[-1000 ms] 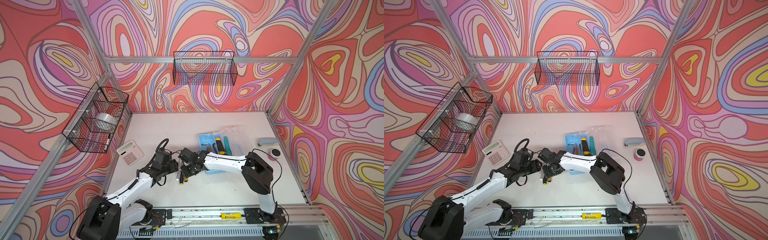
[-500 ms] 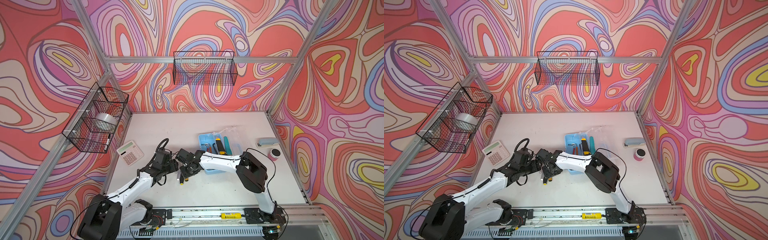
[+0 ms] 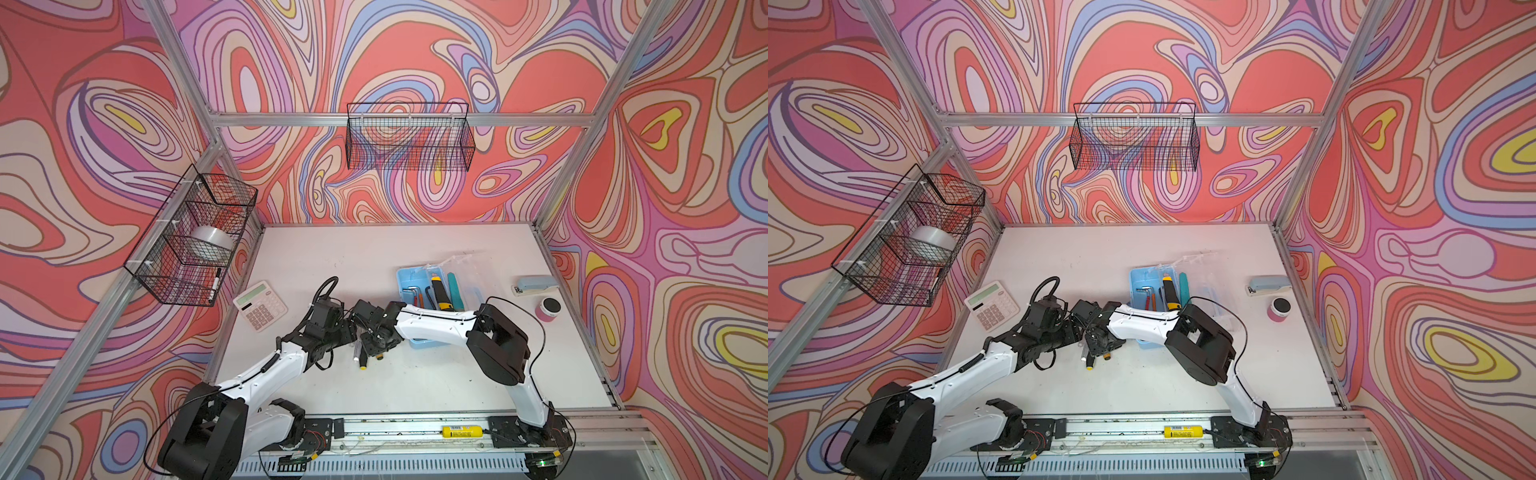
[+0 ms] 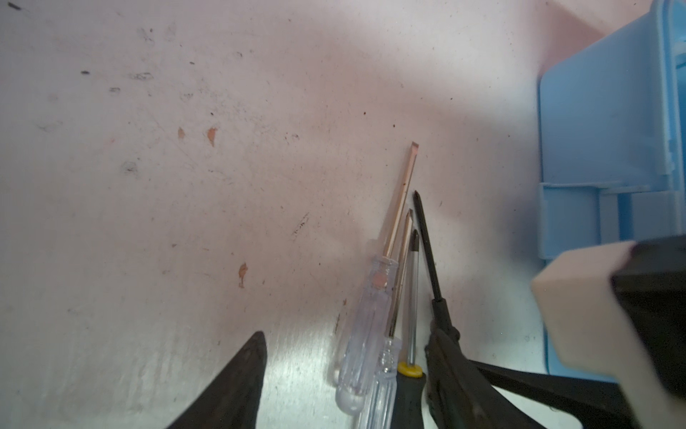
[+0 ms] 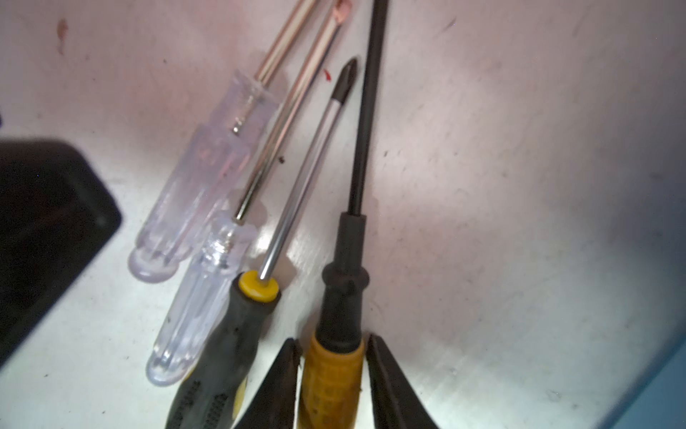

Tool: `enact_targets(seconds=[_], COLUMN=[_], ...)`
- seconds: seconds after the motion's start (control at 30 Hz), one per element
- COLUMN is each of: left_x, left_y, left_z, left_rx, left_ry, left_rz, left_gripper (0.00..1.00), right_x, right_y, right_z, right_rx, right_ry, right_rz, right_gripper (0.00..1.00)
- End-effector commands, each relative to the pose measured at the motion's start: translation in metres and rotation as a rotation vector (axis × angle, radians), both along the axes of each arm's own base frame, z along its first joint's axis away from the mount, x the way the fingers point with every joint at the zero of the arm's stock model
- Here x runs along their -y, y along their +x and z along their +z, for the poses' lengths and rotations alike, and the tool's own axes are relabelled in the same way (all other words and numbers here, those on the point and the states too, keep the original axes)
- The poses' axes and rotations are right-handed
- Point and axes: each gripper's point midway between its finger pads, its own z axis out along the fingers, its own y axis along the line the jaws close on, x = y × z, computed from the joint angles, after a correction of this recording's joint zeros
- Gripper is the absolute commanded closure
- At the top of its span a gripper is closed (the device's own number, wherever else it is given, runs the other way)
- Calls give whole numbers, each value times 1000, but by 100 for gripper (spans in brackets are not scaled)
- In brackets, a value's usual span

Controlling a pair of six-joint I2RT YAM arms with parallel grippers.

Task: Pack the tool kit
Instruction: 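Grasp the yellow-handled black screwdriver with the right gripper and carry it to the box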

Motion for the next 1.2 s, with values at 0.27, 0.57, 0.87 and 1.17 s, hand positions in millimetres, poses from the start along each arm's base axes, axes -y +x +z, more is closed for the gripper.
enact_targets(seconds=[0.27,0.57,0.87,1.17], left_x=[-11,-28,-20,-13], left_y=[3,7,13,27], left_z=[7,17,19,36], left_rx=[25,44,54,94], left_ry=[44,44,16,2], left_rz=[25,73,48,30], left_gripper=[31,30,30,30], right_x=[14,18,103,249], right_y=[0,12,62,98], right_z=[3,53,138,179], right_rx=[35,153,388,481], right_ry=[-39,18,-95,-229], right_rz=[-17,-37,-161,-394], right_gripper=[74,93,93,95])
